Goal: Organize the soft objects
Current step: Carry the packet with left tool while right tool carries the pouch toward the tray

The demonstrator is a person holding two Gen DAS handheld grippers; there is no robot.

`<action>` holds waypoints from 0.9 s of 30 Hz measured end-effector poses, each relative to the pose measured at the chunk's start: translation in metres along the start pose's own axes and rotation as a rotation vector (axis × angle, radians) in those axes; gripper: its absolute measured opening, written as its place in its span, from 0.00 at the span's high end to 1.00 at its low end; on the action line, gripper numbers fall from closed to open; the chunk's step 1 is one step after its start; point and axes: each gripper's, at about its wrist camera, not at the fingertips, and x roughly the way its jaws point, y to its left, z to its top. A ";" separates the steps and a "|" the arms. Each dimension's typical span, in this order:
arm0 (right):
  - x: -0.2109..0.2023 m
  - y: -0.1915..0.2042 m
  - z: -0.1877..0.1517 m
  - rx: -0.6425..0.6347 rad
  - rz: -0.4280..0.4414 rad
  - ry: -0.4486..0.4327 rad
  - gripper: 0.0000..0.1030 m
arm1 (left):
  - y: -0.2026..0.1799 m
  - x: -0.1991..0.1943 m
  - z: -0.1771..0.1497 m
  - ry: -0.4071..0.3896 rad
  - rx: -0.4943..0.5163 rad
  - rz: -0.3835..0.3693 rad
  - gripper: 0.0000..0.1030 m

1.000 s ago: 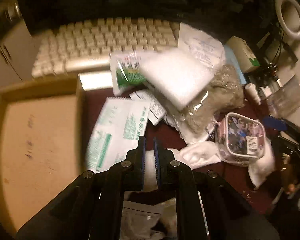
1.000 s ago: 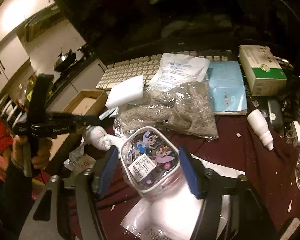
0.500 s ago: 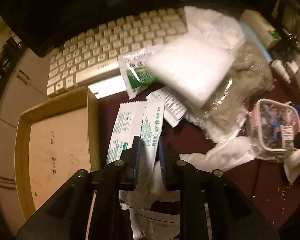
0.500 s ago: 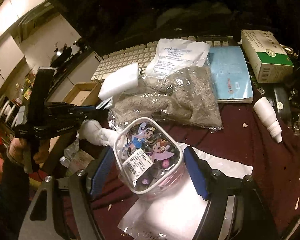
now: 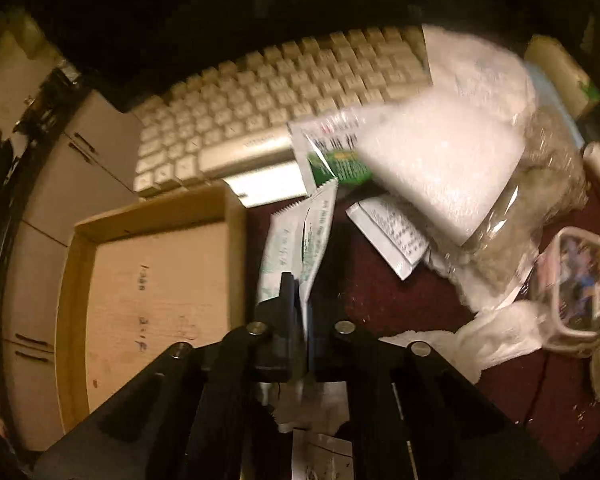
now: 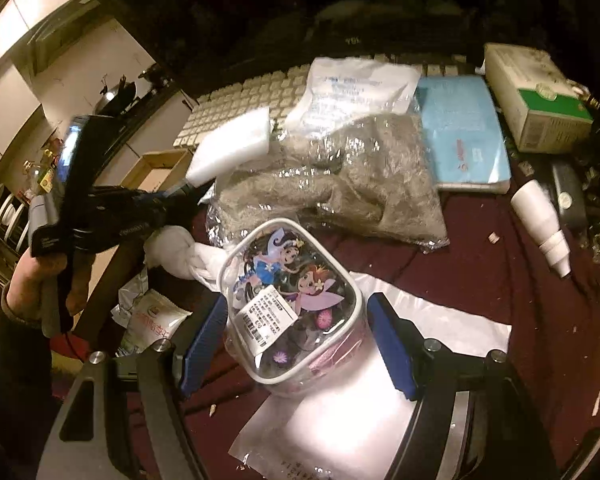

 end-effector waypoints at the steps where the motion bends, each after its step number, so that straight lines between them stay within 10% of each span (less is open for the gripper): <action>1: 0.001 -0.001 0.001 0.007 0.019 0.005 0.30 | 0.008 -0.009 -0.001 -0.024 -0.049 -0.033 0.98; 11: 0.006 0.031 0.005 -0.141 -0.019 0.030 0.22 | 0.062 -0.064 -0.065 -0.140 -0.448 -0.500 0.99; 22: 0.019 0.048 -0.006 -0.212 -0.149 0.057 0.33 | 0.123 -0.096 -0.143 -0.180 -0.637 -0.452 0.99; 23: 0.015 0.049 -0.008 -0.201 -0.147 0.046 0.68 | 0.128 -0.098 -0.149 -0.180 -0.657 -0.446 0.99; 27: -0.023 0.050 -0.005 -0.126 -0.055 -0.065 0.80 | 0.144 -0.100 -0.160 -0.202 -0.685 -0.421 0.99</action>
